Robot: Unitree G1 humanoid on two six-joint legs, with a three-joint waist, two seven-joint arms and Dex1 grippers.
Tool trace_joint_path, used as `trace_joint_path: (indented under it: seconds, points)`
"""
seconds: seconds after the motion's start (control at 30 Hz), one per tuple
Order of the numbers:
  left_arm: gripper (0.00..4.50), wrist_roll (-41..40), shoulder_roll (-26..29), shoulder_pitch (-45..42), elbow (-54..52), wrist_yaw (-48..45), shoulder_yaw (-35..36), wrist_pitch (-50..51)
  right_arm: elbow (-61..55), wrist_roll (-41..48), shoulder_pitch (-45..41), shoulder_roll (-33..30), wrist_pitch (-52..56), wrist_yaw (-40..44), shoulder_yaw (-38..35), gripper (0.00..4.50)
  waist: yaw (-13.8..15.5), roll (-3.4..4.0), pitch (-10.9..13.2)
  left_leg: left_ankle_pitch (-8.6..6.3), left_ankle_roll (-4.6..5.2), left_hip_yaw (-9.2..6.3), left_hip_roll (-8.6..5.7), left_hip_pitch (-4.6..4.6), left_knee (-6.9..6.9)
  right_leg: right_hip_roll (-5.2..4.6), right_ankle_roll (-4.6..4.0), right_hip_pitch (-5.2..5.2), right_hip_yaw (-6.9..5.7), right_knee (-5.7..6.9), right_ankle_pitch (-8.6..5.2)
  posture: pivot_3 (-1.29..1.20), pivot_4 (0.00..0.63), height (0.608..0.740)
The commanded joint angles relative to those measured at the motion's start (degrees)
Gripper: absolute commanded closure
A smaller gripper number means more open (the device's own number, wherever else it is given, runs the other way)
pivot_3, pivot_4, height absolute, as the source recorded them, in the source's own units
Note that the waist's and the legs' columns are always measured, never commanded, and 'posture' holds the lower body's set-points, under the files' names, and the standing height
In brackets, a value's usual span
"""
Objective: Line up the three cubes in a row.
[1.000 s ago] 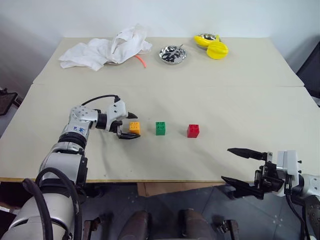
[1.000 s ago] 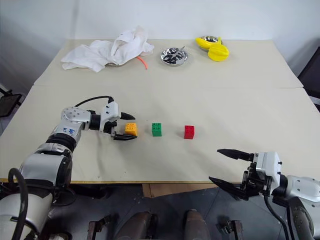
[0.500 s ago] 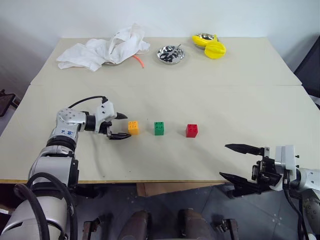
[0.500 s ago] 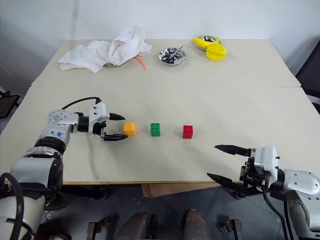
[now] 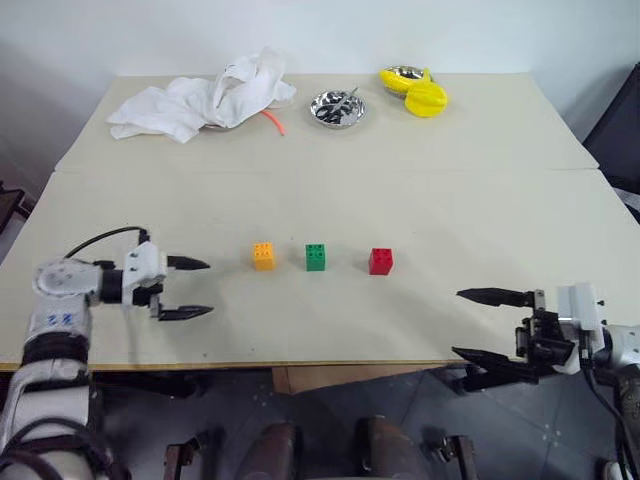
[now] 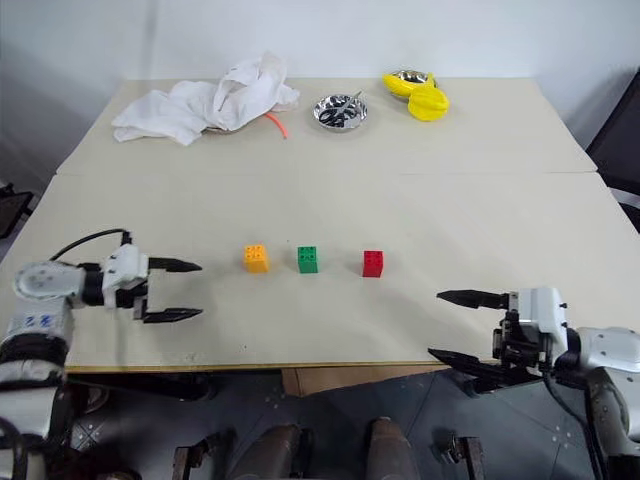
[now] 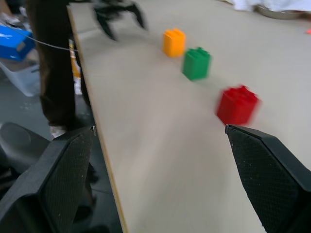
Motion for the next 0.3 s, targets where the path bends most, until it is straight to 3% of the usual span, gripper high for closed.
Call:
trace_joint_path:
  seconds: [0.03,0.3]
  points:
    - [0.02,-5.9,3.5,10.7,-14.0,3.5,7.2,6.4,6.0,-1.0,-1.3,-1.8,-2.9,3.6,-2.1,0.00,0.0,0.00,0.0,0.00,0.00,-0.02,0.01,0.03,-0.08,-0.01,0.00,0.03,0.00,0.00,0.00,0.00,0.150,0.740]
    - [0.02,-10.0,2.3,24.4,-28.7,13.3,15.1,14.8,15.4,-3.8,-7.0,-1.3,-7.7,5.8,-1.1,0.00,1.1,0.11,0.0,-0.03,0.03,-0.01,-0.01,0.22,-0.13,-0.04,-0.02,0.28,0.00,-0.38,-0.01,0.00,0.150,0.740]
